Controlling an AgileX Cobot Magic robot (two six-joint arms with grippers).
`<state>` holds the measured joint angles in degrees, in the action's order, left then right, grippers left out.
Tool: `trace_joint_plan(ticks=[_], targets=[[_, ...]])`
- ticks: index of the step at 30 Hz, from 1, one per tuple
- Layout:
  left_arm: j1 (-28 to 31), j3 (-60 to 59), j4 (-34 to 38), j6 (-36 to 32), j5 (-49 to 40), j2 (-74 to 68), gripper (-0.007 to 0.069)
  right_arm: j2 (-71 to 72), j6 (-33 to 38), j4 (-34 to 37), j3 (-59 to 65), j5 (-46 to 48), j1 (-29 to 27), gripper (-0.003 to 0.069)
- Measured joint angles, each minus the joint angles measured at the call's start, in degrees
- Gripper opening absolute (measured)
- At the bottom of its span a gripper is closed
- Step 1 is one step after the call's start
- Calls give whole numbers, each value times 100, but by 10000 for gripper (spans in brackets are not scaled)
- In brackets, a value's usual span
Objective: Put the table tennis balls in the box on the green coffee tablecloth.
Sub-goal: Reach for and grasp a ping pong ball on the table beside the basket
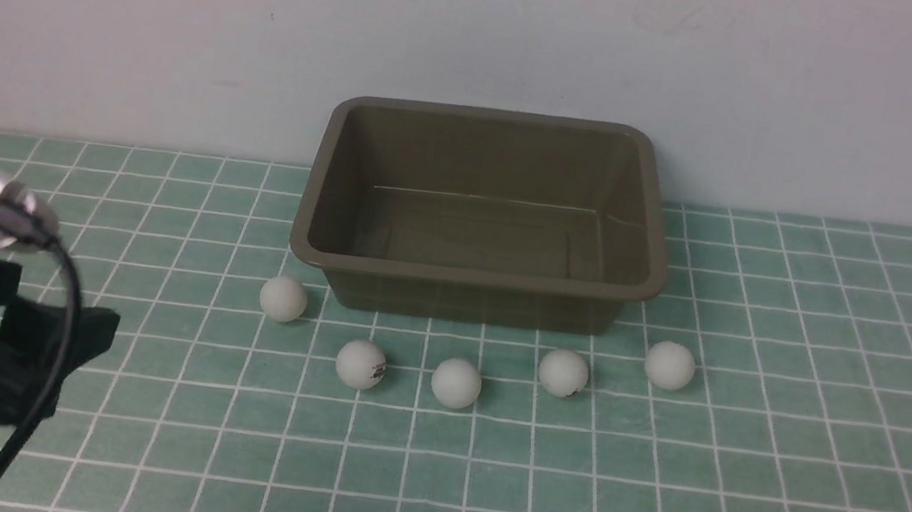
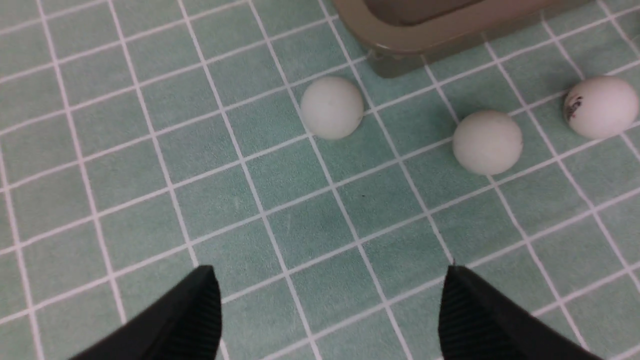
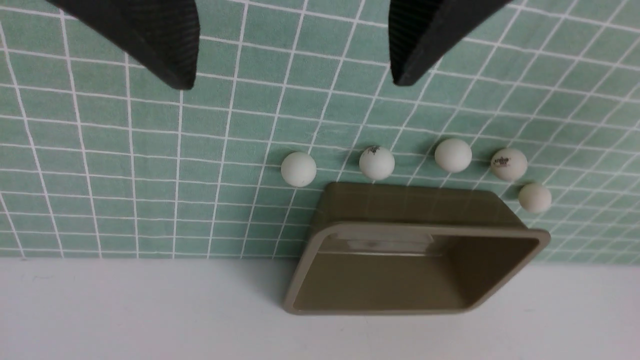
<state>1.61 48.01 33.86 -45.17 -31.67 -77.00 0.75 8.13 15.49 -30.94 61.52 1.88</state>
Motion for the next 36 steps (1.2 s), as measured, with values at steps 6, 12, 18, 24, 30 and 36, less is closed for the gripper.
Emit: trace_joint_plan(ticks=[6,12,18,24,30,36], targets=[[0,615,67,-177,-236,-933,524,0,311,0,0,0,0,462],[0,1279,92,-849,-560,-1555,524,0,384,38,0,0,0,462],[0,1627,481,-1901,-584,-2034,524,0,384,40,0,0,0,462],[0,1828,1438,-3060,-570,-2659,524,0,334,45,0,0,0,462],[0,1838,2152,-4059,-547,-3167,524,0,317,45,0,0,0,462],[0,1838,2779,-4866,-233,-3619,524,0,317,45,0,0,0,462]])
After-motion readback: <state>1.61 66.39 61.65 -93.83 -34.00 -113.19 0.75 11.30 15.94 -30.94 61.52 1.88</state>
